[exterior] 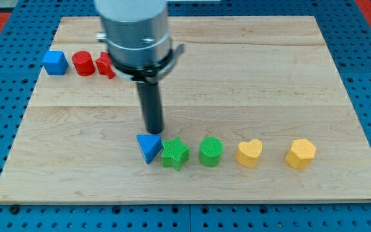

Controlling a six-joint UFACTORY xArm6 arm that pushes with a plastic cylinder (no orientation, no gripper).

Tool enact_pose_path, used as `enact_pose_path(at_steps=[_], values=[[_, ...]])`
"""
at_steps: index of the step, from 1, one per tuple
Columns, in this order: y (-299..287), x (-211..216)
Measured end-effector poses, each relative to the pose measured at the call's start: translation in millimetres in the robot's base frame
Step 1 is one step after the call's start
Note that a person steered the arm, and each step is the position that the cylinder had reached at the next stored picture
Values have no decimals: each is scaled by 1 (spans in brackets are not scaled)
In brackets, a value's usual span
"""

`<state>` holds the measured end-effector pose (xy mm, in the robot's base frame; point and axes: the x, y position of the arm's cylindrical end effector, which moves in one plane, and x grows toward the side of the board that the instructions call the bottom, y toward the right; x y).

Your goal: Push blue triangle a bit left

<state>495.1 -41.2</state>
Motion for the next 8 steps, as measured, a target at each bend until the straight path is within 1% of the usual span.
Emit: enact_pose_path(at_steps=[2, 3, 5, 6, 7, 8], values=[[4, 38], [-18, 40], [-32, 38], [-53, 25], [-70, 25], [-70, 16]])
